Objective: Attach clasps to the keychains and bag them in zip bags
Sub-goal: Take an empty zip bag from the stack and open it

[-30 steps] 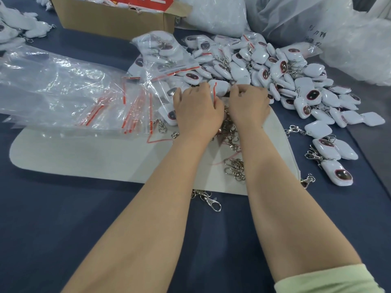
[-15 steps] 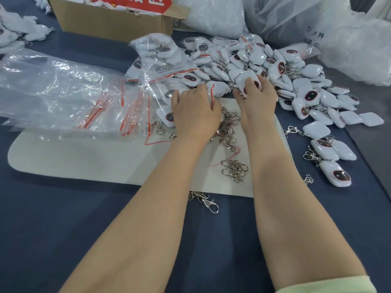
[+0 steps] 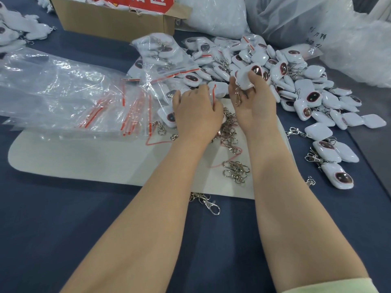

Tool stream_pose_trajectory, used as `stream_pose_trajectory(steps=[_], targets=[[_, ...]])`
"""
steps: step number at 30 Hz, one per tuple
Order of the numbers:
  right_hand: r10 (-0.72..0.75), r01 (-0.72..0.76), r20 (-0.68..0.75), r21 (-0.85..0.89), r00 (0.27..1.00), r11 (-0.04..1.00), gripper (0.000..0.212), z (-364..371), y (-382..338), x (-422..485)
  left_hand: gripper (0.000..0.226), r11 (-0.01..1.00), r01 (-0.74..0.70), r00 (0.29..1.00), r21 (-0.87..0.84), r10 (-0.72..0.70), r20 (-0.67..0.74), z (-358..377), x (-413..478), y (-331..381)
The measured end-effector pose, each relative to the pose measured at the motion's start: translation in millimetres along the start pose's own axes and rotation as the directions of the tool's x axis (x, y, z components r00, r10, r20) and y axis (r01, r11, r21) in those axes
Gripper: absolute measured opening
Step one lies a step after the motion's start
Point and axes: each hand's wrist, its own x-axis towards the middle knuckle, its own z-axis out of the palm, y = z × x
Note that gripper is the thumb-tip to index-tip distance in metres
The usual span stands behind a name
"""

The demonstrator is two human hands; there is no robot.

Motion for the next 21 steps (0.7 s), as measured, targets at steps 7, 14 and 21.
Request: stream_pose_trajectory(steps=[7, 14, 21], targets=[[-0.031, 0.041, 0.037, -0.278, 0.999, 0.960, 0.009, 1, 3, -3, 0.027, 1.000, 0.005, 1.000, 0.004, -0.005, -0.002, 0, 0, 0], [-0.090, 0.145, 0.156, -0.393, 0.984, 0.908, 0.013, 3, 12, -2, 0.026, 1.000, 0.004, 1.000, 0.001, -0.004, -0.017, 0, -1, 1], [-0.067, 0.140, 0.186, -0.413, 0.980, 0.900, 0.026, 0, 10, -1, 0.025, 1.000, 0.007, 1.000, -0.004, -0.007, -0.017, 1, 0, 0]])
